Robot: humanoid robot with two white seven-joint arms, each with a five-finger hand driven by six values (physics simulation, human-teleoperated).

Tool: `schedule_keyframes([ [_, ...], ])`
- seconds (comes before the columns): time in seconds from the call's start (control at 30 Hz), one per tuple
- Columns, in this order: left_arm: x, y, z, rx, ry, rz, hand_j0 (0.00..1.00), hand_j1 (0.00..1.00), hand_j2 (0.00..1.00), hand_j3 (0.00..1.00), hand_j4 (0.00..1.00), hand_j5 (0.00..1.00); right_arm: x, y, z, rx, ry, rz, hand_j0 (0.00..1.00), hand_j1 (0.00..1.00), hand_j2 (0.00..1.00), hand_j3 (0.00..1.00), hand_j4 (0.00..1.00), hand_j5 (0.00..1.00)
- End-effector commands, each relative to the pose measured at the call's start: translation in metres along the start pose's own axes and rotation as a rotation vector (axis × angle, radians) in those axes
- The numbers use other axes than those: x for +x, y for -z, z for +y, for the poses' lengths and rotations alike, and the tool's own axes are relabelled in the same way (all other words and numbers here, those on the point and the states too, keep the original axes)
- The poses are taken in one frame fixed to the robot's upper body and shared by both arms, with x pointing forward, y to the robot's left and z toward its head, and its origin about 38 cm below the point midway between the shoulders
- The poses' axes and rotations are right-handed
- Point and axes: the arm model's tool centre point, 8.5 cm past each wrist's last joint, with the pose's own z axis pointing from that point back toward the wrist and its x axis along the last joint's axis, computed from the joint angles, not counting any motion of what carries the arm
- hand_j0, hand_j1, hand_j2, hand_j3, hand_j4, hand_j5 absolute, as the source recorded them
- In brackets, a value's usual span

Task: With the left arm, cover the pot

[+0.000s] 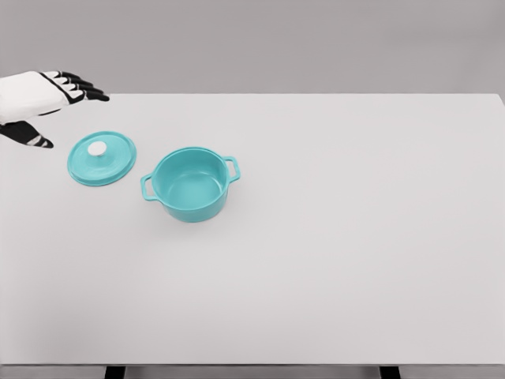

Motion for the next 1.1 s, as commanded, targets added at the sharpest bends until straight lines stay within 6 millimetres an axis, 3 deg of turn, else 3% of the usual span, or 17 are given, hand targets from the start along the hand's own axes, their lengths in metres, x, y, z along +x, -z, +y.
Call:
schedule_keyframes([
  [0.0,0.0,0.001,-0.002,-0.005,-0.006,0.001,1.0,1.0,1.0,1.0,1.0,1.0,-0.001,0.0,0.0,0.0,0.004,0.001,1.0,1.0,1.0,1.0,1.0,1.0],
  [0.2,-0.009,0.002,-0.014,-0.046,-0.016,0.03,1.0,1.0,1.0,1.0,1.0,1.0,-0.004,0.0,0.002,0.004,0.001,0.009,1.0,1.0,1.0,1.0,1.0,1.0],
  [0.37,0.001,0.029,-0.025,-0.091,0.009,0.009,1.0,1.0,1.0,1.0,1.0,1.0,-0.004,0.0,0.002,0.004,0.001,0.009,1.0,1.0,1.0,1.0,1.0,1.0],
  [0.43,-0.005,0.026,-0.009,-0.137,0.077,0.017,1.0,1.0,1.0,1.0,1.0,1.0,-0.004,0.0,0.002,0.004,0.001,0.009,1.0,1.0,1.0,1.0,1.0,1.0],
  [0.5,-0.015,0.029,-0.013,-0.179,0.011,0.001,1.0,1.0,1.0,1.0,1.0,1.0,-0.004,0.0,0.002,0.004,0.001,0.009,1.0,1.0,1.0,1.0,1.0,1.0],
  [0.57,-0.005,0.051,-0.01,-0.279,0.074,-0.047,1.0,1.0,1.0,1.0,1.0,1.0,-0.004,0.0,0.002,0.004,0.001,0.009,1.0,1.0,1.0,1.0,1.0,1.0],
  [0.63,-0.006,0.053,0.007,-0.275,0.107,-0.046,1.0,1.0,1.0,1.0,1.0,1.0,-0.004,0.0,0.002,0.002,0.002,0.009,1.0,1.0,1.0,1.0,1.0,1.0],
  [0.77,-0.027,0.048,0.005,-0.284,0.067,0.016,1.0,1.0,1.0,1.0,1.0,1.0,-0.004,0.0,0.002,0.004,0.001,0.009,1.0,1.0,1.0,1.0,1.0,1.0],
  [1.0,-0.009,0.077,-0.006,-0.309,0.065,-0.044,1.0,1.0,1.0,1.0,1.0,1.0,-0.004,0.0,0.002,0.004,0.001,0.009,1.0,1.0,1.0,1.0,1.0,1.0],
  [1.07,-0.013,0.076,-0.011,-0.321,0.056,-0.033,1.0,1.0,1.0,1.0,1.0,1.0,-0.004,0.0,0.002,0.004,0.001,0.009,1.0,1.0,1.0,1.0,1.0,1.0],
])
